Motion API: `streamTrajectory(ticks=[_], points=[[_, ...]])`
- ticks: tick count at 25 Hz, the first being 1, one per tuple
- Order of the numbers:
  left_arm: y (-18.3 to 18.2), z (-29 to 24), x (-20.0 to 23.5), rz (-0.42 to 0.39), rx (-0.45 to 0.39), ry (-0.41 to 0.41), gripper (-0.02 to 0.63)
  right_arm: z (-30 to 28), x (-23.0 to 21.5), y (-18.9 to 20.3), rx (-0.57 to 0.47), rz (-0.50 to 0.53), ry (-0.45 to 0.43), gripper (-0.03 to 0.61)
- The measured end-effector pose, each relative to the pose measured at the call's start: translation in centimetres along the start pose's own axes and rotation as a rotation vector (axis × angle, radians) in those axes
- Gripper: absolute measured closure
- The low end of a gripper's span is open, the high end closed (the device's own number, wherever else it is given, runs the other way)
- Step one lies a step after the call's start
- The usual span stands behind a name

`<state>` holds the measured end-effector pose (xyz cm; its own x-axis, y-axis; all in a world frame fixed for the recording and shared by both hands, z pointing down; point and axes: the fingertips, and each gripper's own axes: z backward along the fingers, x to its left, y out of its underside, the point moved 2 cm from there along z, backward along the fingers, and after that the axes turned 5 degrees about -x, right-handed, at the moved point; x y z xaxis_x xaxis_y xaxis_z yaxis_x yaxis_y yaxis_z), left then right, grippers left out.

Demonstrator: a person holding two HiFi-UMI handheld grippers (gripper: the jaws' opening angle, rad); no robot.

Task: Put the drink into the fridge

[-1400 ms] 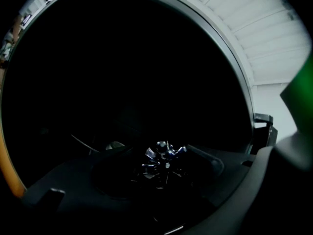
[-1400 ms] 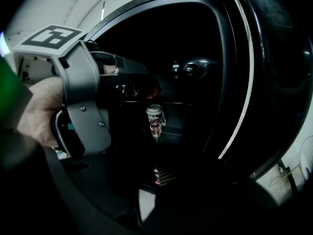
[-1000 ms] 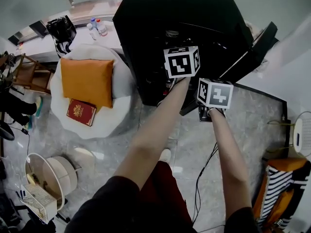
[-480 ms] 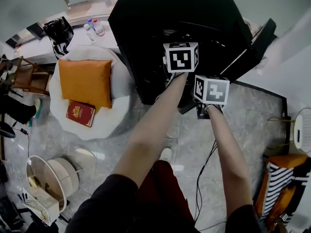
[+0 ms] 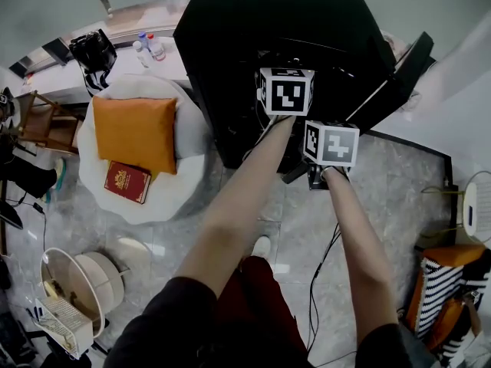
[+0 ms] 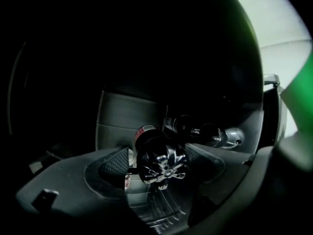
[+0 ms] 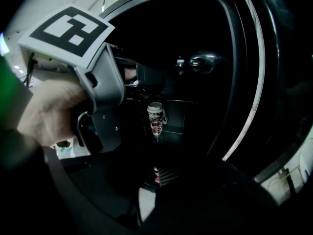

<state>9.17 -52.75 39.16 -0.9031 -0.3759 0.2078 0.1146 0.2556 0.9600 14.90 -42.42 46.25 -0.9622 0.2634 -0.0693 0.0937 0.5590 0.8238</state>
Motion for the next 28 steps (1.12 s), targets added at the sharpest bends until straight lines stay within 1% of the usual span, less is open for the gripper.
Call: streamTrajectory(ticks=[3, 6, 11, 17, 22, 25, 28], points=[[-0.1, 0.3, -0.1, -0.019, 0.002, 0.003, 0.256, 0.2, 0.2, -0.1, -0.007, -0.002, -0.002, 0.560], [-0.1, 1.2, -0.2, -0.024, -0.004, 0.011, 0.252, 0.4, 0.9, 0.0, -0.011, -0.010, -0.027, 0.560], [0.2, 2.6, -0.3, -0.023, -0.029, 0.025, 0.252, 1.3, 1.0, -0.4, -0.029, -0.006, -0.006, 0.560], [0.8, 5.0, -0.1, -0.008, -0.032, 0.037, 0.252, 2.2, 1.2, -0.3, -0.053, -0.015, 0.014, 0.560], [1.0, 7.2, 0.3, -0.001, -0.049, 0.058, 0.256, 3.2, 1.9, -0.7, -0.092, -0.029, 0.009, 0.560], [0.7, 8.7, 0.4, -0.012, -0.061, 0.069, 0.302, 4.1, 2.3, -0.7, -0.106, -0.025, 0.016, 0.560], [0.3, 10.5, 0.4, -0.042, -0.082, 0.073, 0.376, 5.3, 2.8, -0.9, -0.136, -0.030, 0.022, 0.560]])
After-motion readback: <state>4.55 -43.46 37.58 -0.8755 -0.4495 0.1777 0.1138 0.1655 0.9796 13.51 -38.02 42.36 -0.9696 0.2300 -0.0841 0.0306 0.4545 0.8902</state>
